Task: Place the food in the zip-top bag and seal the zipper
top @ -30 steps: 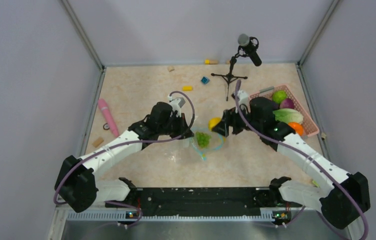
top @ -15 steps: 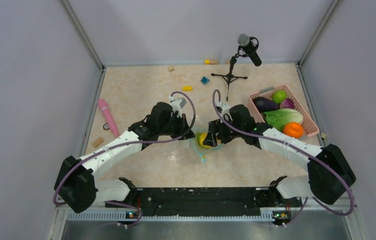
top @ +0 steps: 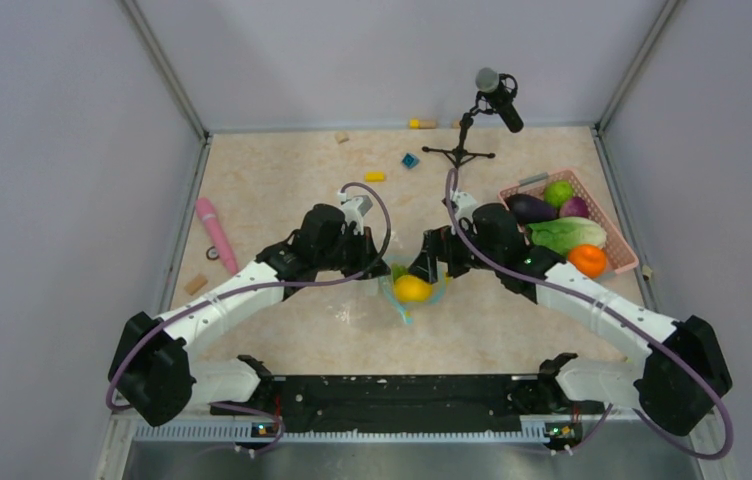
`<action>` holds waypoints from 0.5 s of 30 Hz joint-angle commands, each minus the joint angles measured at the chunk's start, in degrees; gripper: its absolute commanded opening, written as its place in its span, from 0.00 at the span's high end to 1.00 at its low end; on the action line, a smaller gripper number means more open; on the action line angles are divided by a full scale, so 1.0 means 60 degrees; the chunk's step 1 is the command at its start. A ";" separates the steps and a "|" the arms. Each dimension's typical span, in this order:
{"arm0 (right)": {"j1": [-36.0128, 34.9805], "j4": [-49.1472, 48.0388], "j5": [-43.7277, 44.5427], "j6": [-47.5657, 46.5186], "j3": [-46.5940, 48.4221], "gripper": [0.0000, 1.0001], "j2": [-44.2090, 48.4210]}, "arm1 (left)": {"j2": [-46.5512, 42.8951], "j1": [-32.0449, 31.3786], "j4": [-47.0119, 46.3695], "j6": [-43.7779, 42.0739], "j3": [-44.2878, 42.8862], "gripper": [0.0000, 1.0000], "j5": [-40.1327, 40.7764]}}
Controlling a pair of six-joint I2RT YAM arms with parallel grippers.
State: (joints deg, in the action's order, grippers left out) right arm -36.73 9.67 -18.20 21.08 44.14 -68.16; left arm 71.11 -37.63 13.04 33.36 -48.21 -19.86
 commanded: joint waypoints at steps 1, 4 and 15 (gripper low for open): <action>-0.0045 0.0451 0.1315 0.0063 0.0747 0.01 0.0703 | -0.0149 -0.0028 -0.0449 0.0012 0.0049 1.00 0.0054; 0.0081 0.1221 0.2841 0.0494 0.1071 0.01 0.0961 | -0.0153 -0.0031 -0.0406 0.0006 0.0048 1.00 0.0107; 0.3460 0.2513 0.5128 0.1774 0.1356 0.02 0.0950 | -0.0090 -0.0039 -0.0158 -0.0073 0.0095 1.00 0.0223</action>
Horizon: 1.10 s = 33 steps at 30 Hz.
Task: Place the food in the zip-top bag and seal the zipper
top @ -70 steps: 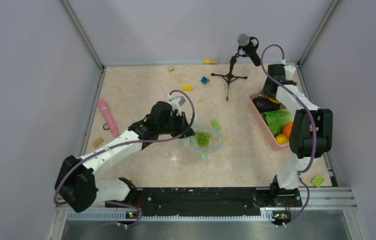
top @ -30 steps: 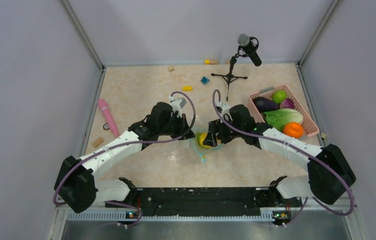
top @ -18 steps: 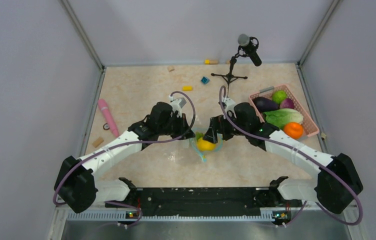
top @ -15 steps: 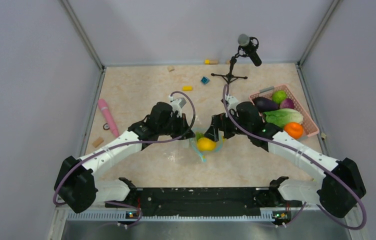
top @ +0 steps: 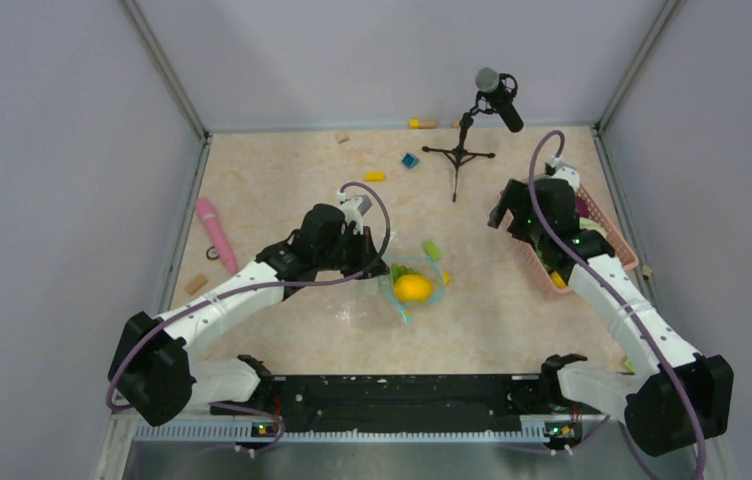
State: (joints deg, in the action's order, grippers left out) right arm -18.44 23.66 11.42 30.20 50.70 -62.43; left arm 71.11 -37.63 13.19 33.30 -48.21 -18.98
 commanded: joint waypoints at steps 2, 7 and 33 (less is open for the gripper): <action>0.0413 -0.0252 -0.1267 -0.0203 -0.0004 0.05 0.0007 | -0.0083 -0.0035 -0.0163 -0.0045 0.0109 1.00 0.0103; 0.0259 -0.1679 -0.5242 -0.0467 -0.1739 0.16 -0.0077 | -0.0024 -0.0032 -0.0235 0.0015 0.0109 1.00 0.0071; -0.2406 -0.4512 -0.5825 0.0384 -0.1113 1.00 -0.1677 | -0.1076 -0.0030 0.0195 -0.0139 0.0049 1.00 0.0691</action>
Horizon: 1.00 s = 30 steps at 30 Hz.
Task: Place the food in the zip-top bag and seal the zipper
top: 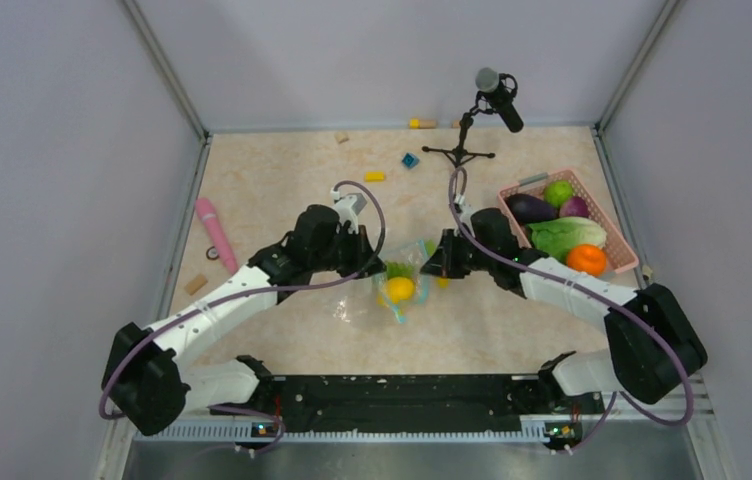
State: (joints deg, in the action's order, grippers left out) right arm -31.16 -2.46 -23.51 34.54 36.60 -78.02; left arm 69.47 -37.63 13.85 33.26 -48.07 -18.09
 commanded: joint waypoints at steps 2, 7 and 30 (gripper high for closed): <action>-0.0369 0.0279 0.0013 -0.0620 0.1756 1.00 0.1282 | -0.1118 -0.0028 0.0511 -0.0173 -0.0048 1.00 0.1273; -0.0403 0.1226 -0.0120 -0.0892 0.2705 1.00 0.1804 | -0.1802 -0.0031 0.1137 -0.0189 -0.0053 1.00 0.3179; 0.4595 0.6198 0.7630 -0.0532 0.4220 0.01 0.0443 | -0.0657 -0.0016 0.0344 -0.0005 -0.0649 1.00 0.2510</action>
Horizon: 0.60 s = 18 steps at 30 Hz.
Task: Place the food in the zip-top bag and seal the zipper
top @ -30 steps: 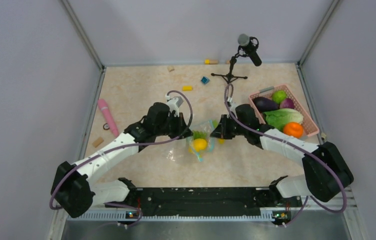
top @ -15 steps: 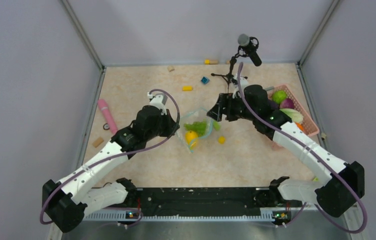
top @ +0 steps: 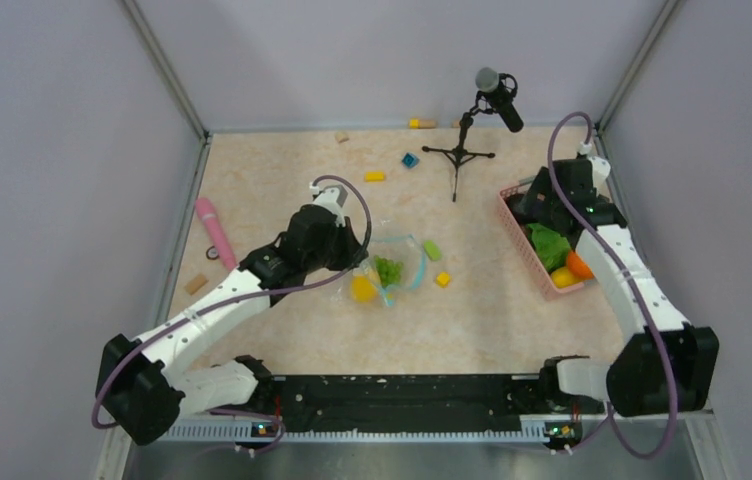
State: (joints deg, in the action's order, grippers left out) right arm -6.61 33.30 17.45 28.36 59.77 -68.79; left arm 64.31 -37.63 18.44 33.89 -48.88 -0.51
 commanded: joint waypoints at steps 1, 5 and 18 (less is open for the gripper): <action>0.0712 0.0171 0.0890 0.0696 0.0389 0.01 -0.1395 | 0.0254 -0.0013 -0.0370 -0.0111 -0.0550 1.00 -0.0461; 0.1066 -0.0354 0.0792 0.1060 0.0417 0.03 -0.2531 | 0.0383 -0.0014 -0.0277 -0.0109 -0.0598 1.00 -0.0581; 0.1401 -0.1939 0.0229 0.1492 -0.0236 0.83 -0.2857 | 0.0454 -0.0015 -0.0172 -0.0027 -0.0748 1.00 -0.0955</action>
State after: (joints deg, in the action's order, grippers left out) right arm 1.34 27.33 20.51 35.86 59.88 -90.17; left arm 67.13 -37.63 18.26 33.89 -50.96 -5.19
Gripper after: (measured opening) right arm 0.252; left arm 0.013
